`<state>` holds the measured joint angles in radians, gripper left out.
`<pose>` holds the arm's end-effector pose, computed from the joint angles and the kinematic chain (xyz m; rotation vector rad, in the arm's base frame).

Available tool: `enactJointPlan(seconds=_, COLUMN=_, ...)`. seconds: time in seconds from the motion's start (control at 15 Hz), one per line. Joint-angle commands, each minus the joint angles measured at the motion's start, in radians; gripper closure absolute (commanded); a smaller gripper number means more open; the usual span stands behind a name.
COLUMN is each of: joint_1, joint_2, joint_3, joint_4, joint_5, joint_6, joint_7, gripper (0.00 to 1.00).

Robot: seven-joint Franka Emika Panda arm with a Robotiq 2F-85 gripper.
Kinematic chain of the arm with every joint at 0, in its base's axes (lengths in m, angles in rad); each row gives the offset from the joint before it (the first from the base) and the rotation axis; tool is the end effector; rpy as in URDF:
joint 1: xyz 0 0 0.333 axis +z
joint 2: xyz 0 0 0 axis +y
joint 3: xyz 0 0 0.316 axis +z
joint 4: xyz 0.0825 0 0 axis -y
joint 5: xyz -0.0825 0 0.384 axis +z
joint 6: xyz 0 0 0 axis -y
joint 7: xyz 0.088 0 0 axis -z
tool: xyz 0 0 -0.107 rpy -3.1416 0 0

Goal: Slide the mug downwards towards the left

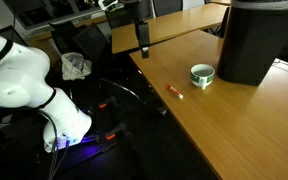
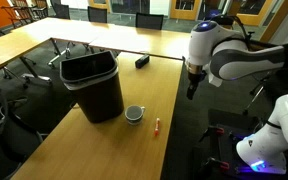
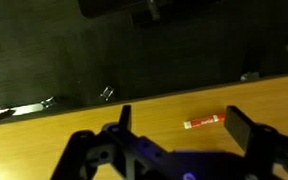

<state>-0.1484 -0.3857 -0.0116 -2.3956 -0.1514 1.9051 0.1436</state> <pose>0.4098 -0.0773 0.4533 2.9798 -0.3673 -0.1588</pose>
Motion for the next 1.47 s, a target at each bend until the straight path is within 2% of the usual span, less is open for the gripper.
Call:
enactJointPlan(seconds=0.0, joint_1=0.015, joint_2=0.0, joint_3=-0.014, joint_4=0.002, joint_5=-0.005, joint_6=-0.003, joint_7=0.004, gripper=0.0)
enactJointPlan(seconds=0.27, joint_1=0.02, joint_2=0.01, joint_3=-0.017, joint_4=0.006, joint_5=0.0, joint_6=0.009, joint_7=-0.008, gripper=0.0)
enactJointPlan(seconds=0.47, joint_1=0.061, joint_2=0.084, joint_3=-0.038, joint_4=0.023, joint_5=0.025, joint_6=0.134, joint_7=-0.156, gripper=0.0)
enactJointPlan(seconds=0.67, joint_1=0.096, joint_2=0.245, joint_3=-0.046, joint_4=0.07, joint_5=0.044, joint_6=0.297, joint_7=-0.305, gripper=0.0)
enactJointPlan(seconds=0.87, joint_1=0.119, joint_2=0.436, joint_3=-0.028, joint_4=0.16, joint_5=0.058, joint_6=0.396, joint_7=-0.45, gripper=0.0)
enactJointPlan(seconds=1.07, joint_1=0.119, joint_2=0.623, joint_3=0.0, joint_4=0.29, joint_5=0.034, joint_6=0.417, joint_7=-0.576, gripper=0.0)
enactJointPlan(seconds=1.4, joint_1=0.106, joint_2=0.893, joint_3=0.026, joint_4=0.542, joint_5=-0.022, joint_6=0.41, joint_7=-0.65, gripper=0.0)
